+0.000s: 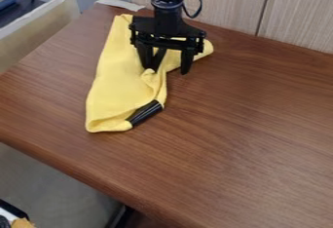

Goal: Fold the cloth from bottom left to top right

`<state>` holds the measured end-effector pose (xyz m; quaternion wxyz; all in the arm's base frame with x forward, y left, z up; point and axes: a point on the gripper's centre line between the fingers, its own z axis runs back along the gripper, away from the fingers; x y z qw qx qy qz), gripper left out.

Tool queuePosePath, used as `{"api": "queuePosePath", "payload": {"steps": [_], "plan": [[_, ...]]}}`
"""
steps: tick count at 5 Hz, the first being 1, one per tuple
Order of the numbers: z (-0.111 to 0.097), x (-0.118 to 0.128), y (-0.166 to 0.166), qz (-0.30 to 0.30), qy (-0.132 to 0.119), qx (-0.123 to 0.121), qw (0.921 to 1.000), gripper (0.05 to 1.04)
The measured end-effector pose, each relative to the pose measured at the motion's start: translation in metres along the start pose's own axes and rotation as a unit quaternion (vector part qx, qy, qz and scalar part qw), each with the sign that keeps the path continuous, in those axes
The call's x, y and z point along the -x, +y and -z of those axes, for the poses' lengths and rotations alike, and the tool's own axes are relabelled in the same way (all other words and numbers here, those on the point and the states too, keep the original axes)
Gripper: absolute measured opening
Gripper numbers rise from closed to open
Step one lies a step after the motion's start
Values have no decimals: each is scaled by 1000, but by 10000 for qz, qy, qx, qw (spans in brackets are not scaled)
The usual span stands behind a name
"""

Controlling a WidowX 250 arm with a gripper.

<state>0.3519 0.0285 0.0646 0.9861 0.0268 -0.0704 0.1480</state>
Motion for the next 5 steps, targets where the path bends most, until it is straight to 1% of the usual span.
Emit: {"api": "queuePosePath", "payload": {"steps": [1, 2, 3, 4, 5], "plan": [[-12, -2, 4, -45, -107, 53, 9999, 1001], [-25, -3, 9, -105, -180, 170, 9996, 1001], [-48, -4, 16, -137, -356, 278, 9989, 1001], [-86, -6, 28, -272, -813, 428, 9954, 1001], [-103, -1, 41, -360, -963, 454, 9937, 1001]]}}
